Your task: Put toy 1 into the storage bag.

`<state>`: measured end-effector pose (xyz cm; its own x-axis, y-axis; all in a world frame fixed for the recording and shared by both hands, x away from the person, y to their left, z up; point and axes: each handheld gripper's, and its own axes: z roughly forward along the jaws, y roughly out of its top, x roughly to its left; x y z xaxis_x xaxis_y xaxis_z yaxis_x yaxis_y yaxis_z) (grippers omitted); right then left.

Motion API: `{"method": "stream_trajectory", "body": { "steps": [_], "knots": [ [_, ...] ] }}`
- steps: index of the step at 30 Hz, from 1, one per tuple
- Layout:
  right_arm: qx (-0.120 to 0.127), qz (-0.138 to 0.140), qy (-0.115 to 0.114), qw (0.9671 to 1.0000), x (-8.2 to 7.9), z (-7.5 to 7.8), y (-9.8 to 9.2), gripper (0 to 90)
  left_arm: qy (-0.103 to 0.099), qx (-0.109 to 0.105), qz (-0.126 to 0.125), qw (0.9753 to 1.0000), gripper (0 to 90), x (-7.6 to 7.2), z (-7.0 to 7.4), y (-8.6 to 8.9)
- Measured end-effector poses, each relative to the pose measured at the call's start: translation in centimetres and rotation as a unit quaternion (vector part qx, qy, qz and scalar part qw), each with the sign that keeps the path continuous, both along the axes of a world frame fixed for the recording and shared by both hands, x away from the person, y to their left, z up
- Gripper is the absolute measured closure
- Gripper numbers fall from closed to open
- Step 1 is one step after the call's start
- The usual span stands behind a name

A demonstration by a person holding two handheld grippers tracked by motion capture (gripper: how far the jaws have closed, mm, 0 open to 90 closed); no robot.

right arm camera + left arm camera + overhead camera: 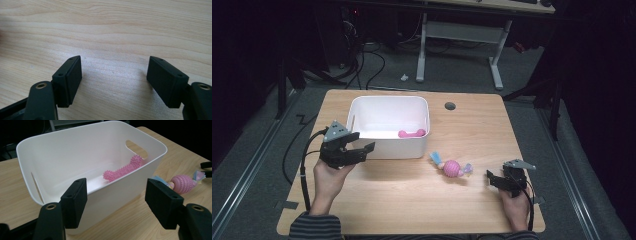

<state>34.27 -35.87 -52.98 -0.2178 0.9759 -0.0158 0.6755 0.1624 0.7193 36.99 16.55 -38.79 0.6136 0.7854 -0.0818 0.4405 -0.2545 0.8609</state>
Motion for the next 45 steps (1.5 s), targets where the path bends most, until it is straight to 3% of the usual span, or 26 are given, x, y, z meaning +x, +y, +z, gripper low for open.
{"method": "stream_trajectory", "body": {
  "steps": [5, 9, 19, 24, 27, 34, 39, 43, 45],
  "knots": [
    [0.0, 0.0, 0.0, 1.0, 0.0, 0.0, 0.0, 28.3, 0.0, -0.017, 0.012, 0.9998, 34.7, -1.3, -1.4, 0.6],
    [0.0, 0.0, 0.0, 1.0, 0.0, 0.0, 0.0, 28.3, 0.003, -0.018, 0.021, 0.9996, 34.6, -1.8, -2.7, 0.8],
    [0.0, 0.0, 0.0, 1.0, 0.0, 0.0, 0.0, 28.3, 0.023, -0.037, 0.029, 0.9986, 33.8, -1.4, -5.1, 1.1],
    [-0.001, 0.001, -0.001, 1.0, 0.1, 0.0, 0.0, 28.4, 0.032, -0.031, 0.022, 0.9988, 33.7, -1.2, -6.7, 0.3],
    [0.0, 0.001, -0.001, 1.0, 0.1, 0.0, 0.0, 28.4, 0.038, -0.011, 0.02, 0.999, 33.3, -1.3, -8.0, -0.5],
    [0.0, 0.0, 0.0, 1.0, 0.0, 0.0, 0.0, 28.4, 0.042, -0.028, 0.038, 0.998, 33.4, -1.1, -10.5, -1.7],
    [0.0, -0.001, 0.0, 1.0, -0.1, 0.0, 0.0, 28.3, 0.051, 0.002, 0.038, 0.998, 33.5, -0.7, -11.7, -2.8],
    [0.0, -0.001, 0.0, 1.0, -0.1, 0.0, 0.0, 28.3, 0.048, 0.051, 0.044, 0.9966, 33.5, -0.3, -12.6, -3.4],
    [0.0, -0.001, 0.0, 1.0, -0.1, 0.0, 0.0, 28.3, 0.051, 0.06, 0.045, 0.9959, 33.5, -0.2, -12.9, -3.6]
  ]
}}
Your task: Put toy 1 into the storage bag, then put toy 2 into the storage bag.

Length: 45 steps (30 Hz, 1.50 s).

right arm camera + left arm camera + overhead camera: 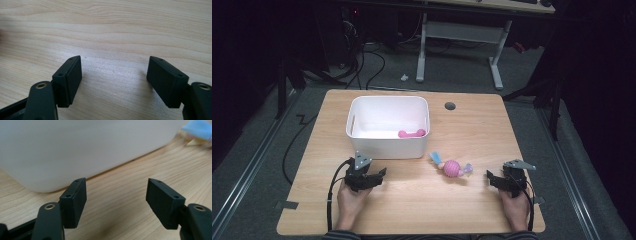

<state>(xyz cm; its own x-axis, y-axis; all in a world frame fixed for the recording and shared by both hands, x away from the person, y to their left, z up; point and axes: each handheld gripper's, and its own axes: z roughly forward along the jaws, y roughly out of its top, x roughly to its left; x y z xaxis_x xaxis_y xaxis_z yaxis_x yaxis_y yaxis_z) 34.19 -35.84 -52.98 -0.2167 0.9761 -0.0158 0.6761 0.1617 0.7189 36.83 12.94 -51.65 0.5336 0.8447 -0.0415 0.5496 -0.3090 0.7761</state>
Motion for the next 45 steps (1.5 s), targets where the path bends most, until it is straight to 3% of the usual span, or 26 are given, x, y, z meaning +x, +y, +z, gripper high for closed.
{"method": "stream_trajectory", "body": {
  "steps": [5, 22, 27, 35, 37, 39, 45],
  "knots": [
    [0.0, 0.0, 0.0, 1.0, 0.0, 0.0, 0.0, 28.3, 0.01, 0.015, -0.001, 0.9998, 33.4, 0.4, -0.6, -0.3],
    [-0.001, 0.008, 0.0, 1.0, 0.1, 0.0, -0.1, 26.8, 0.029, 0.025, -0.005, 0.9993, 32.2, 1.1, -1.5, -0.6],
    [0.0, 0.014, 0.004, 0.9999, 0.2, 0.0, -0.1, 23.0, 0.014, 0.027, -0.01, 0.9995, 31.1, 1.2, -1.8, -0.4],
    [-0.002, 0.032, 0.005, 0.9995, 0.2, 0.0, 0.0, 22.1, 0.014, 0.029, -0.002, 0.9995, 27.9, 1.1, -1.9, -0.5],
    [-0.003, 0.031, 0.011, 0.9995, 0.2, 0.1, 0.0, 24.4, 0.014, 0.028, -0.003, 0.9995, 27.6, 1.1, -1.9, -0.5],
    [-0.007, 0.03, 0.022, 0.9993, 0.1, 0.5, 0.1, 32.6, 0.014, 0.028, -0.004, 0.9995, 27.2, 1.1, -1.9, -0.5],
    [-0.007, 0.05, 0.029, 0.9983, -0.4, 1.6, 0.3, 34.2, 0.015, 0.028, -0.006, 0.9995, 26.2, 1.1, -1.9, -0.5]
  ]
}}
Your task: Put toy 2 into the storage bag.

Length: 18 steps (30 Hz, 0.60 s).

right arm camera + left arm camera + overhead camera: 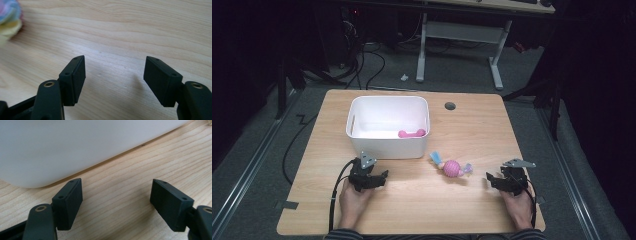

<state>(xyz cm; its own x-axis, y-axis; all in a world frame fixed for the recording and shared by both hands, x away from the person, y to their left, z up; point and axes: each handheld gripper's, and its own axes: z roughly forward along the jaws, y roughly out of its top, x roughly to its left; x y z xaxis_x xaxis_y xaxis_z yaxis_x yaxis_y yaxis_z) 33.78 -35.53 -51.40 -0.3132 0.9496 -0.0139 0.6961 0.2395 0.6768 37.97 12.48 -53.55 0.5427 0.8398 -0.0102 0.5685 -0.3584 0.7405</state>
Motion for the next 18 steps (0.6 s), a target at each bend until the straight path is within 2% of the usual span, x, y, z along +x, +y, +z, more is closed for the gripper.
{"method": "stream_trajectory", "body": {
  "steps": [2, 5, 6, 7, 8, 9, 13, 15, 16, 17, 18],
  "knots": [
    [0.003, 0.004, 0.0, 1.0, -0.1, 0.3, 0.1, 34.0, 0.0, 0.0, 0.0, 1.0, 26.2, 0.0, 0.0, 0.0],
    [-0.005, 0.021, -0.006, 0.9997, -0.6, 1.9, 0.8, 36.5, 0.0, 0.001, -0.002, 1.0, 26.1, 0.0, 0.0, 0.0],
    [-0.005, 0.021, -0.006, 0.9997, -0.6, 1.9, 0.8, 36.5, 0.0, 0.001, -0.002, 1.0, 26.1, 0.0, 0.0, 0.0],
    [-0.001, 0.027, -0.013, 0.9995, -0.7, 2.8, 1.0, 36.8, 0.0, 0.001, -0.002, 1.0, 26.1, 0.0, 0.0, 0.0],
    [-0.001, 0.027, -0.013, 0.9995, -0.7, 2.8, 1.0, 36.8, 0.0, 0.001, -0.002, 1.0, 26.1, 0.0, 0.0, 0.0],
    [0.001, 0.039, -0.022, 0.999, -0.8, 3.9, 1.4, 36.8, 0.0, 0.001, -0.003, 1.0, 26.1, 0.0, 0.0, 0.0],
    [-0.004, 0.055, -0.03, 0.998, -1.0, 5.1, 2.7, 35.6, 0.0, 0.001, -0.003, 1.0, 26.1, 0.0, 0.0, 0.0],
    [-0.008, 0.075, -0.031, 0.9967, -0.9, 5.8, 3.5, 35.7, 0.0, 0.001, -0.003, 1.0, 26.0, 0.0, 0.0, 0.0],
    [-0.008, 0.075, -0.031, 0.9967, -0.9, 5.8, 3.5, 35.7, 0.0, 0.001, -0.003, 1.0, 26.0, 0.0, 0.0, -0.1],
    [-0.012, 0.096, -0.031, 0.9948, -0.6, 6.3, 4.6, 35.9, 0.0, 0.001, -0.004, 1.0, 26.0, 0.0, 0.0, -0.1],
    [-0.013, 0.106, -0.028, 0.9939, -0.4, 6.4, 5.0, 35.6, -0.001, 0.001, -0.004, 1.0, 26.0, 0.0, 0.0, -0.1]
  ]
}}
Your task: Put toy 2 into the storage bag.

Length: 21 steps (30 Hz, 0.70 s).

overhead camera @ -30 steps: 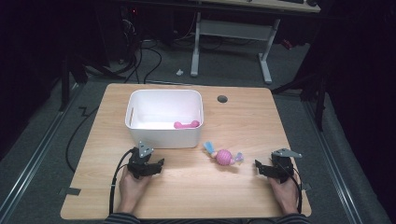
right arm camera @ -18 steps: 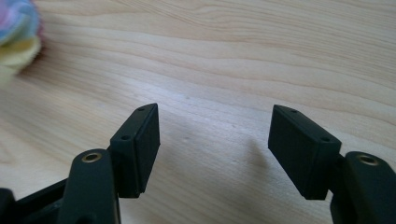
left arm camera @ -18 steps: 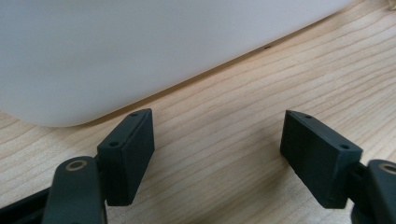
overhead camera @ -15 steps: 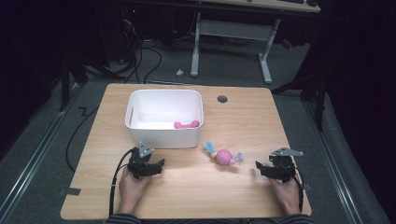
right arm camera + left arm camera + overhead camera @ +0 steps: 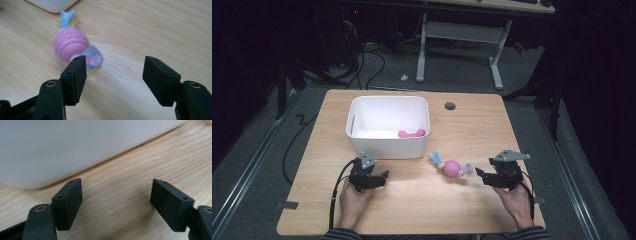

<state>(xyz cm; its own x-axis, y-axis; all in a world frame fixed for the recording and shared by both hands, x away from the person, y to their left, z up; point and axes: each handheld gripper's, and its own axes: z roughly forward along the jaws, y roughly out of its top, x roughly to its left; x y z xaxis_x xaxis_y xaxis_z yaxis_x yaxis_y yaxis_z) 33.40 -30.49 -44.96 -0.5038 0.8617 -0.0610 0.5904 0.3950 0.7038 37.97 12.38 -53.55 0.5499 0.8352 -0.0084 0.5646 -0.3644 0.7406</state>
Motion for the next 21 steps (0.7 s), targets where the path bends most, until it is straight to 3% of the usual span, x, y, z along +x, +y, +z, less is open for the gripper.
{"method": "stream_trajectory", "body": {
  "steps": [5, 6, 12, 15, 21],
  "knots": [
    [-0.015, 0.028, 0.013, 0.9994, 0.6, 0.4, 1.9, 34.8, 0.0, 0.0, -0.001, 1.0, 25.9, 0.0, 0.0, 0.0],
    [-0.014, 0.04, 0.007, 0.9991, 0.7, 0.4, 2.7, 34.9, 0.001, 0.0, 0.0, 1.0, 25.9, 0.0, 0.0, 0.0],
    [0.004, 0.056, 0.024, 0.9982, 1.3, 0.2, 4.1, 34.0, 0.0, 0.001, -0.001, 1.0, 25.6, 0.0, 0.0, 0.0],
    [-0.009, 0.075, 0.029, 0.9967, 1.8, 0.3, 5.3, 33.4, 0.0, 0.001, -0.001, 1.0, 25.6, -0.1, 0.0, 0.0],
    [-0.021, 0.086, 0.043, 0.9951, 2.6, 0.1, 6.5, 30.0, 0.0, 0.001, -0.001, 1.0, 25.6, -0.1, 0.0, 0.0]
  ]
}}
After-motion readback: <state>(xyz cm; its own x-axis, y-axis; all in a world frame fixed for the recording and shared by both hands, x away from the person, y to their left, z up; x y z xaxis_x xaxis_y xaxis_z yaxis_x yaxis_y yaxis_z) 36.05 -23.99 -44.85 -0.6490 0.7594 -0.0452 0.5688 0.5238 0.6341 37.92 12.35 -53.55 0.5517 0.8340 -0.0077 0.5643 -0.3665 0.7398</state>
